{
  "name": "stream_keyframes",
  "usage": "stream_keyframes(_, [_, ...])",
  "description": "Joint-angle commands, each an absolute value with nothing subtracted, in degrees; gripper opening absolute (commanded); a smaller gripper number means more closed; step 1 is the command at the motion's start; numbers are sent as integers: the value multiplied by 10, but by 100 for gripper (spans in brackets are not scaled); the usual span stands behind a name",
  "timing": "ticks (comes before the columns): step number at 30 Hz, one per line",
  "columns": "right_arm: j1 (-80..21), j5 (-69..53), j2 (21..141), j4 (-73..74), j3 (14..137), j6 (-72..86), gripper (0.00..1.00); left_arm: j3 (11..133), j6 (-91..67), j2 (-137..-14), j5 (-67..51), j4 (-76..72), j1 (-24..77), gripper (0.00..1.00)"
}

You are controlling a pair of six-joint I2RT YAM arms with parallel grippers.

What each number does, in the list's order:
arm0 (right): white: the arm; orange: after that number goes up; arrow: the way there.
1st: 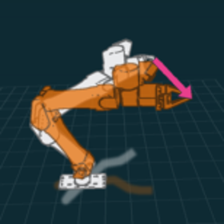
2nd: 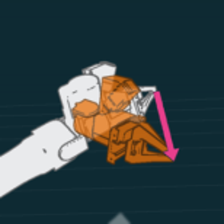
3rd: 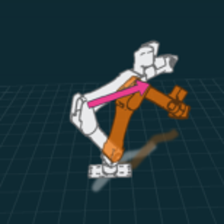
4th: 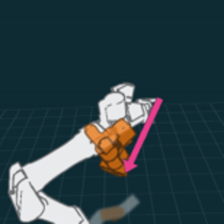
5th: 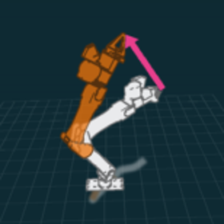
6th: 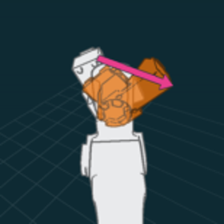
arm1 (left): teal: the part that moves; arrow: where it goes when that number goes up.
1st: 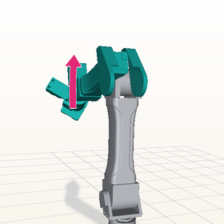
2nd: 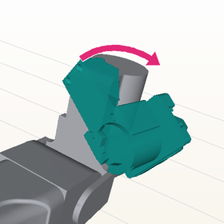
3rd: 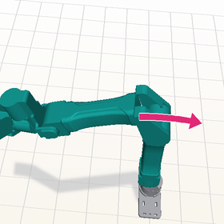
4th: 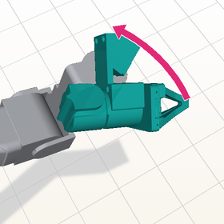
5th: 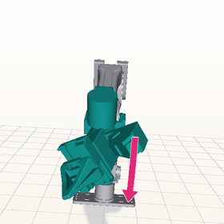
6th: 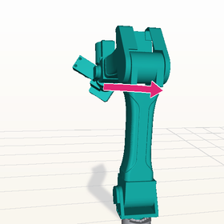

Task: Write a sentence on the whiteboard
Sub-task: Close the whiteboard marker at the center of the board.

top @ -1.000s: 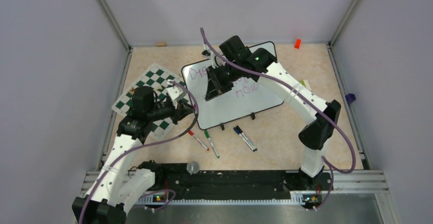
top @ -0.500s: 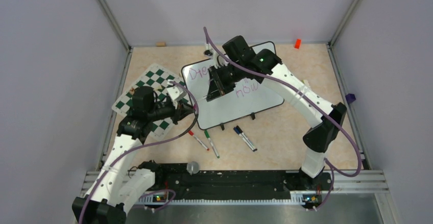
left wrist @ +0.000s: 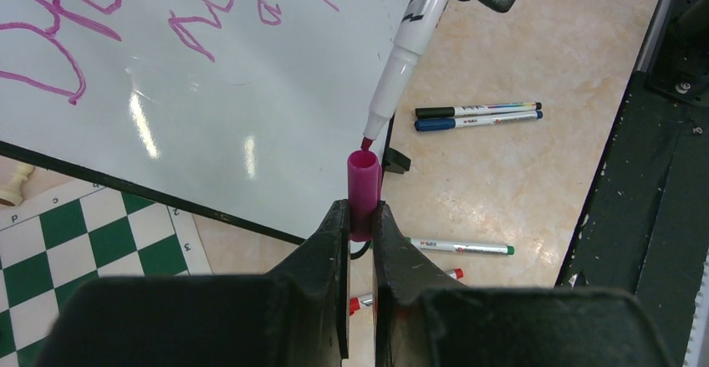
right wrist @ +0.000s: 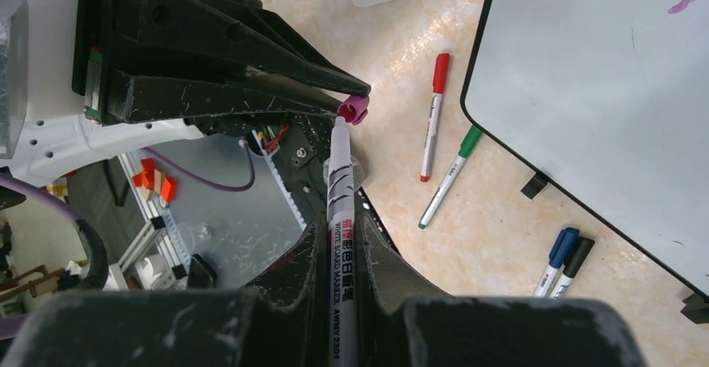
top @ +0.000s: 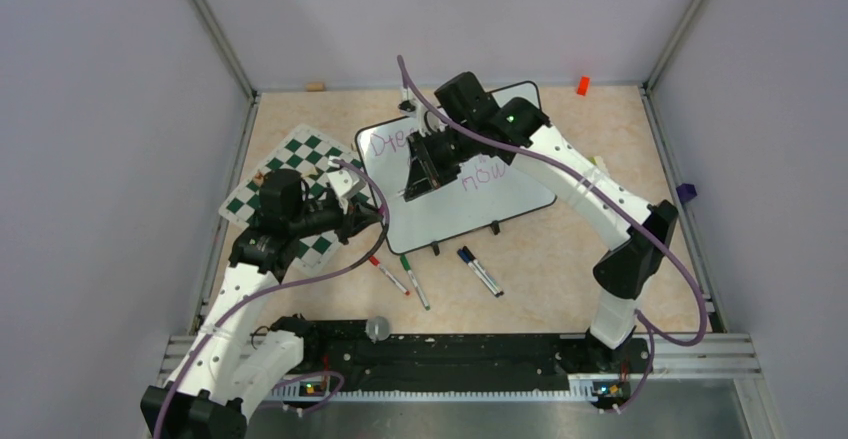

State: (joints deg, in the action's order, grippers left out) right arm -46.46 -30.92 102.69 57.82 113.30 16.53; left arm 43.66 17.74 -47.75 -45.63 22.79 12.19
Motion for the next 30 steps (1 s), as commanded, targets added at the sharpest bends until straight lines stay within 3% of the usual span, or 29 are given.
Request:
stream_keyframes(1, [-473,-316,1006,562,1128,156,0,445,179,-470,-468,217,126,0])
stream_keyframes(30, [-481,-299,1048,635,1168,121,0,470,253,-486,-449,268,145,0])
